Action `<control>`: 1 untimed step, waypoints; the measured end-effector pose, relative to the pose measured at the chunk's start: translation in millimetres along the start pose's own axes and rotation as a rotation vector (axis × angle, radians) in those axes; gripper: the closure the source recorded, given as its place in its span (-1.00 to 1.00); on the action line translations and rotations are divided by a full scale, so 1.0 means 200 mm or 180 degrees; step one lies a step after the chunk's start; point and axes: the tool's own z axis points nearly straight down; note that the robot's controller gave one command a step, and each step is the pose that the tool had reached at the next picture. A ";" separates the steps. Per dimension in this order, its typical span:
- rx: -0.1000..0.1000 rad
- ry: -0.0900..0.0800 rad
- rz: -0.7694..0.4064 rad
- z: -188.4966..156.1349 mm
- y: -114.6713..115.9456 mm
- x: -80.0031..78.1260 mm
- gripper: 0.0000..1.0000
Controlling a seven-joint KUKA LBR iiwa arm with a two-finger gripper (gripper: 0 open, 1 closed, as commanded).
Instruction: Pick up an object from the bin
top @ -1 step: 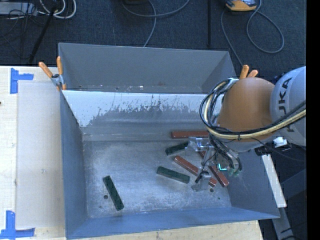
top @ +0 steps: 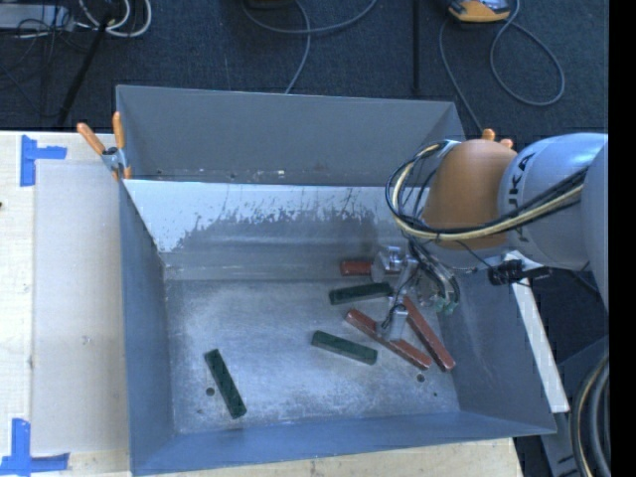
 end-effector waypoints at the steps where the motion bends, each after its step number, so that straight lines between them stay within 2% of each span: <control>1: 0.0002 -0.0008 -0.0008 -0.02 0.00 0.00 1.00</control>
Offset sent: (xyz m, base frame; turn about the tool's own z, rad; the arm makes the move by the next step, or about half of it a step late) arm 0.0000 0.0000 0.0000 0.0000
